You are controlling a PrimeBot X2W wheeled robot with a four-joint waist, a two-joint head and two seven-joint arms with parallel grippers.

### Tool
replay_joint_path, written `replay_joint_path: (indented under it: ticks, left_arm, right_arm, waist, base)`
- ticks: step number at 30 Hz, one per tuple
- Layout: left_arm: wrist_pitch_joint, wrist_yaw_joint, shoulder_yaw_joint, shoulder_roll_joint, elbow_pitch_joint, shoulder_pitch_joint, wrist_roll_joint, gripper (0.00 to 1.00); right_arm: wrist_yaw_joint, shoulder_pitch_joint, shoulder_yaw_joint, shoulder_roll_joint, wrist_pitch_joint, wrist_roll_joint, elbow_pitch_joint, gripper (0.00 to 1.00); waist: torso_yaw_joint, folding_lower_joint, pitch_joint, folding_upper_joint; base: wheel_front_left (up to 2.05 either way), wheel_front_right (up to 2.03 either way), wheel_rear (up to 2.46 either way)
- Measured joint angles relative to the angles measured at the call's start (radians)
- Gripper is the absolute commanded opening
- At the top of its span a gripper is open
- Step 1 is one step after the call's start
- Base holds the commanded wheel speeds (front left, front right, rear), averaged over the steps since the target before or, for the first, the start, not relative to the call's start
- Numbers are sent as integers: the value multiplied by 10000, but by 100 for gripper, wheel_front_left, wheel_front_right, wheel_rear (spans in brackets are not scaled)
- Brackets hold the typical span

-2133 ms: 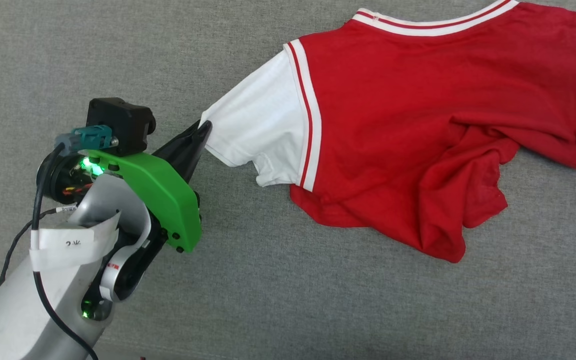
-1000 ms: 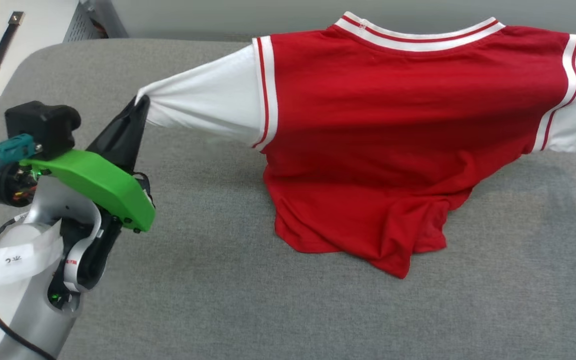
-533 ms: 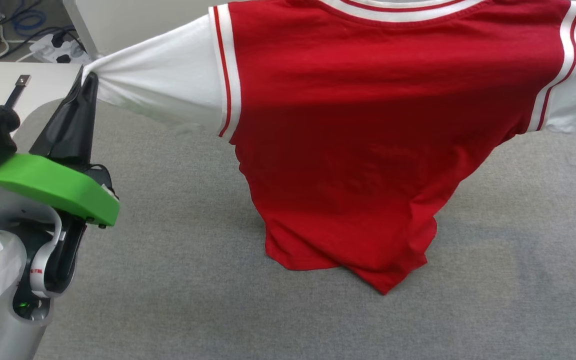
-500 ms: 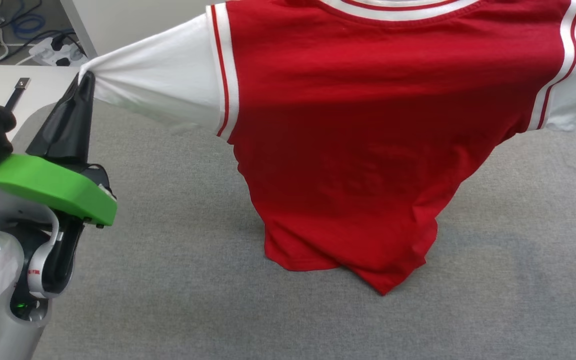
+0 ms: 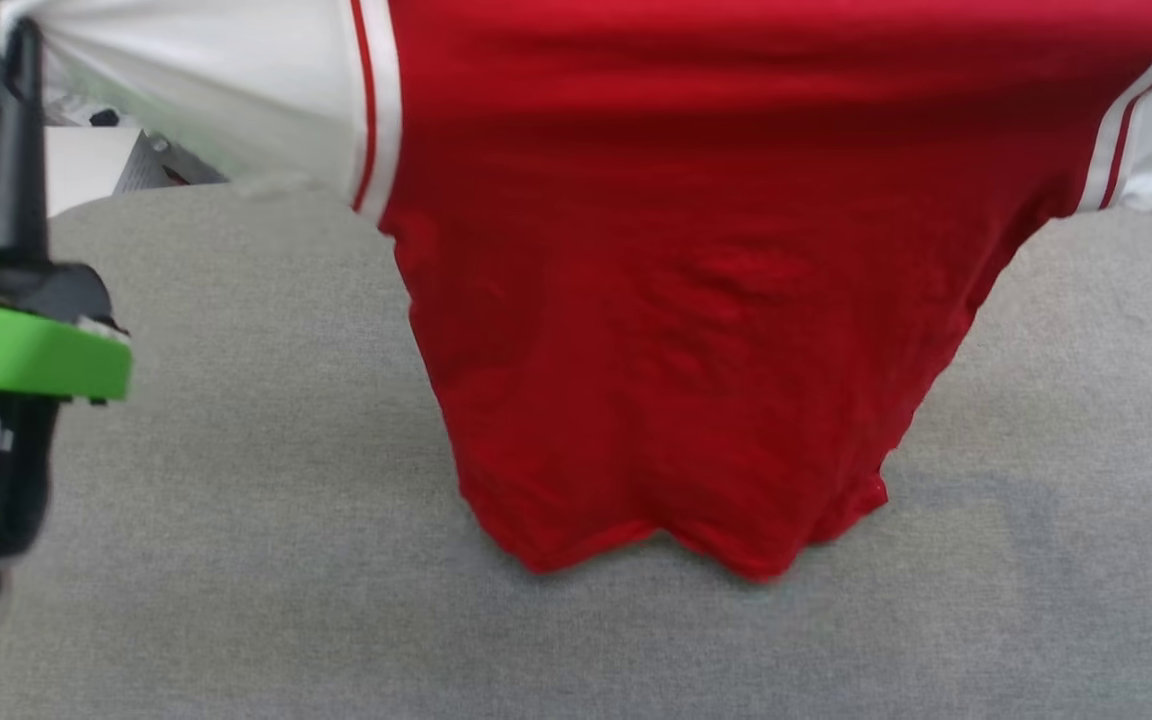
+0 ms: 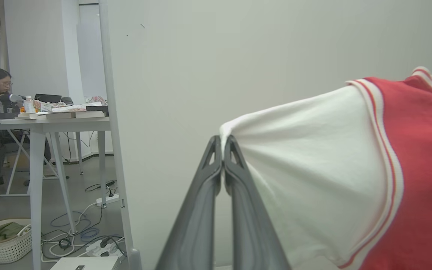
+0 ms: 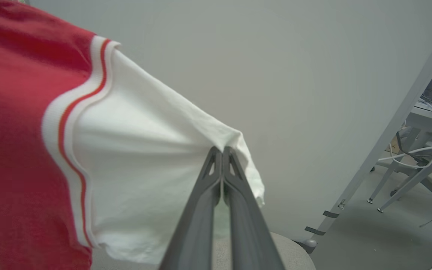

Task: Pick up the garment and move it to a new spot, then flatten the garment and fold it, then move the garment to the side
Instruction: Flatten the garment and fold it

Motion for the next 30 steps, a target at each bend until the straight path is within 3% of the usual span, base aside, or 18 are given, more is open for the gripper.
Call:
replay_joint_path:
  ticks: [6,17,26,30]
  left_arm:
    - [82,-523,249,522,362,-1172,-29,0]
    - [305,-1616,-8,763,2100,-4865,-150,0]
    - [125,-2658,-978,111,4913,-9003,491,0]
    - [-531,-2836,-1104,-347,6155,-10760,890,0]
  right_arm:
    - [0,-1217,238,130,-648,-313,221,0]
    - [2,-4978,1429,299,-1239,-807,1927,0]
    - [2,-8633,2071,848,-1793,-1361,4293,0]
    - [2,-10213,2178,1197,-2209,-1492,5287,0]
  waist:
    - [-33,0,616,0]
    - [-88,0,2412,0]
    - [-75,2,4281,0]
    - [-81,3,5095,0]
  base:
    - [0,0,0]
    - [0,0,0]
    - [0,0,0]
    - [0,0,0]
